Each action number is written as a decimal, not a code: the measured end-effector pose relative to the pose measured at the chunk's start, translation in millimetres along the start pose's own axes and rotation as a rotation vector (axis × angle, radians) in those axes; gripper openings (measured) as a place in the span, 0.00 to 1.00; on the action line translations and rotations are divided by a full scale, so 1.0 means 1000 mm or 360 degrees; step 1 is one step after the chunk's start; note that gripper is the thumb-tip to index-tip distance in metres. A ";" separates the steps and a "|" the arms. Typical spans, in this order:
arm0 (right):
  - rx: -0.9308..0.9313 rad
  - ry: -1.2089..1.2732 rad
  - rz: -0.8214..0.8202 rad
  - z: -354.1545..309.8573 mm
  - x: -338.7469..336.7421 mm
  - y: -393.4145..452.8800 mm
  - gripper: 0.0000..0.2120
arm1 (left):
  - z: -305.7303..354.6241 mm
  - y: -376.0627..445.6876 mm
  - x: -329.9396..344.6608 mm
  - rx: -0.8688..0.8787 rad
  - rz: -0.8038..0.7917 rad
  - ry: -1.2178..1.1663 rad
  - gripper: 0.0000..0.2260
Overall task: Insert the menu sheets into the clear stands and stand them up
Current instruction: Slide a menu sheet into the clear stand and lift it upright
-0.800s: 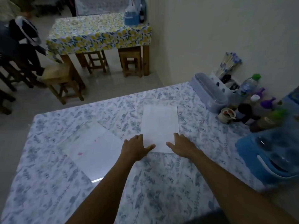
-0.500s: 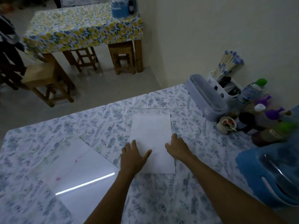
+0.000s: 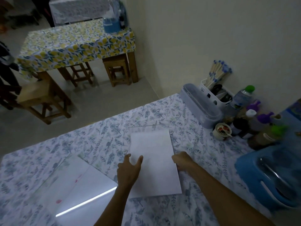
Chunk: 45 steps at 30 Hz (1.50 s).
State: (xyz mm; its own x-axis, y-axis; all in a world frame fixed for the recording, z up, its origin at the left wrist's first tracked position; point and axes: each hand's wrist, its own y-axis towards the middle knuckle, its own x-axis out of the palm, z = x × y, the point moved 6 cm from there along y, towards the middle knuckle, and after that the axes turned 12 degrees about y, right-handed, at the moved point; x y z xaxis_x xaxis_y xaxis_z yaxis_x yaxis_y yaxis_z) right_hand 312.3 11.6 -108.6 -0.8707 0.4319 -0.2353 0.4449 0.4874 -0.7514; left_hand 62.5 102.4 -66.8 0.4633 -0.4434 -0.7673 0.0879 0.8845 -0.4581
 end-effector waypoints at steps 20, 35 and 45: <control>-0.0438 0.0571 -0.0302 -0.017 -0.056 -0.148 0.10 | -0.001 -0.037 -0.093 0.0277 -0.0791 -0.0876 0.17; -0.0587 0.0136 0.0137 -0.054 -0.038 -0.082 0.09 | 0.037 0.016 -0.072 0.0504 -0.0259 -0.0296 0.13; -0.0576 -0.0328 0.0030 -0.028 -0.023 -0.055 0.17 | 0.021 0.018 -0.045 0.0484 -0.0150 -0.0070 0.13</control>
State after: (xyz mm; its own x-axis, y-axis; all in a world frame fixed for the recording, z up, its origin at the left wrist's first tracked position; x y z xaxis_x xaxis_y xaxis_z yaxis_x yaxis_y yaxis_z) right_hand 314.1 -4.2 -44.8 -0.8690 0.3002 -0.3934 0.4743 0.7321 -0.4890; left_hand 61.4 141.8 -31.1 0.4775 -0.5247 -0.7047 0.3887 0.8455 -0.3661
